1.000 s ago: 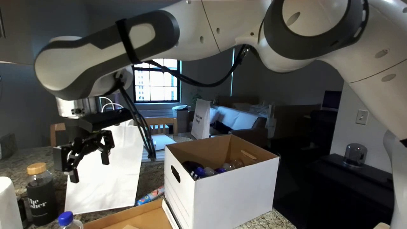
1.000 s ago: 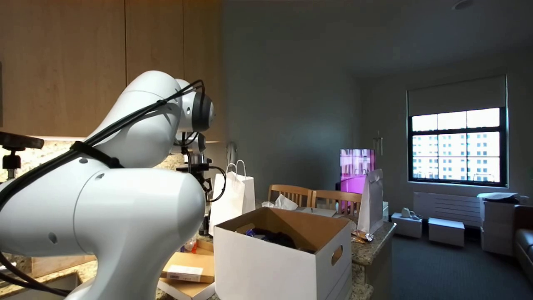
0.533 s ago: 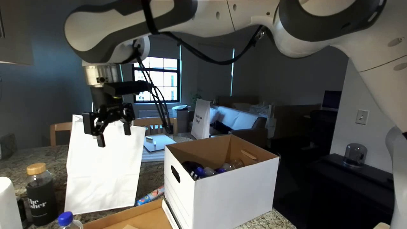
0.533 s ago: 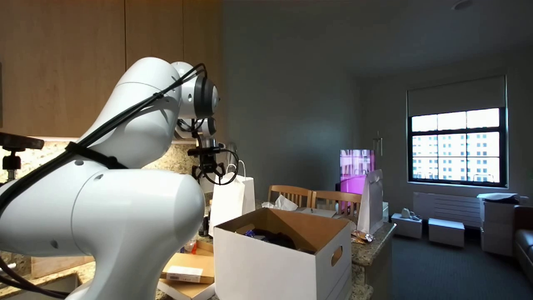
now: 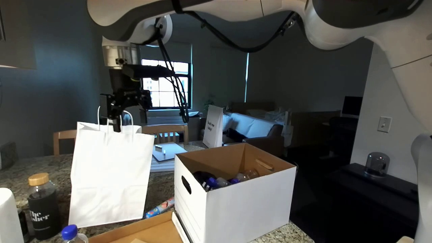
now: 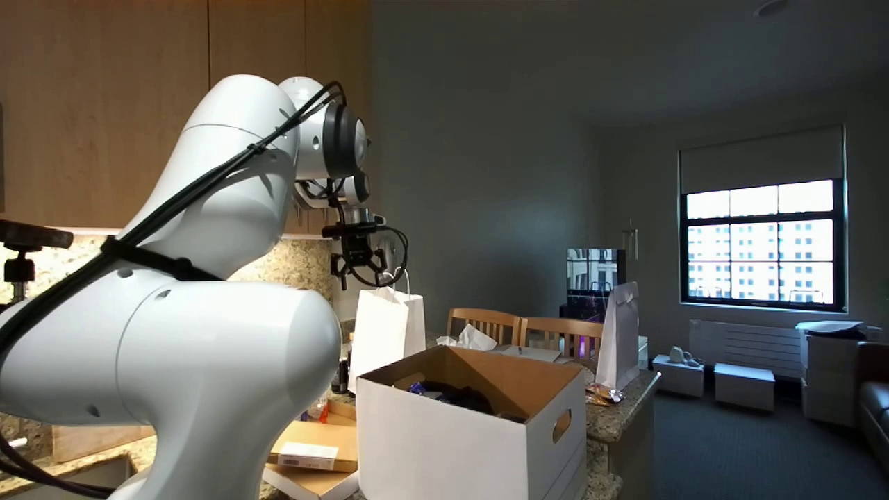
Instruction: Pick the bottle in the box and put it on the table, then put it back in the box
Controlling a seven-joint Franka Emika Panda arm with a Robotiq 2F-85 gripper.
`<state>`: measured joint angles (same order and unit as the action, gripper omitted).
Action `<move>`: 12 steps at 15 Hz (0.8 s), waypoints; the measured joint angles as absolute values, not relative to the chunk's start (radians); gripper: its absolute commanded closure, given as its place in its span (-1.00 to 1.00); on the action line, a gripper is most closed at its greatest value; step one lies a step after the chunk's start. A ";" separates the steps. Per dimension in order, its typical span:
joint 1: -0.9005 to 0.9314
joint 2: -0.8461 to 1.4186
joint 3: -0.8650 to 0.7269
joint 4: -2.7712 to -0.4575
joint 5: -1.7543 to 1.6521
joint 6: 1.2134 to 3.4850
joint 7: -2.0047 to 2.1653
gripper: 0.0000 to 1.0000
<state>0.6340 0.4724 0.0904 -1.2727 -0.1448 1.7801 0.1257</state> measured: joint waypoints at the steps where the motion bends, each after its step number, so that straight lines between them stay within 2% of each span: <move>1: 0.632 0.467 0.088 -1.275 -0.145 1.780 0.126 -1.00; 12: 0.619 0.461 0.079 -1.294 -0.089 1.716 0.130 -1.00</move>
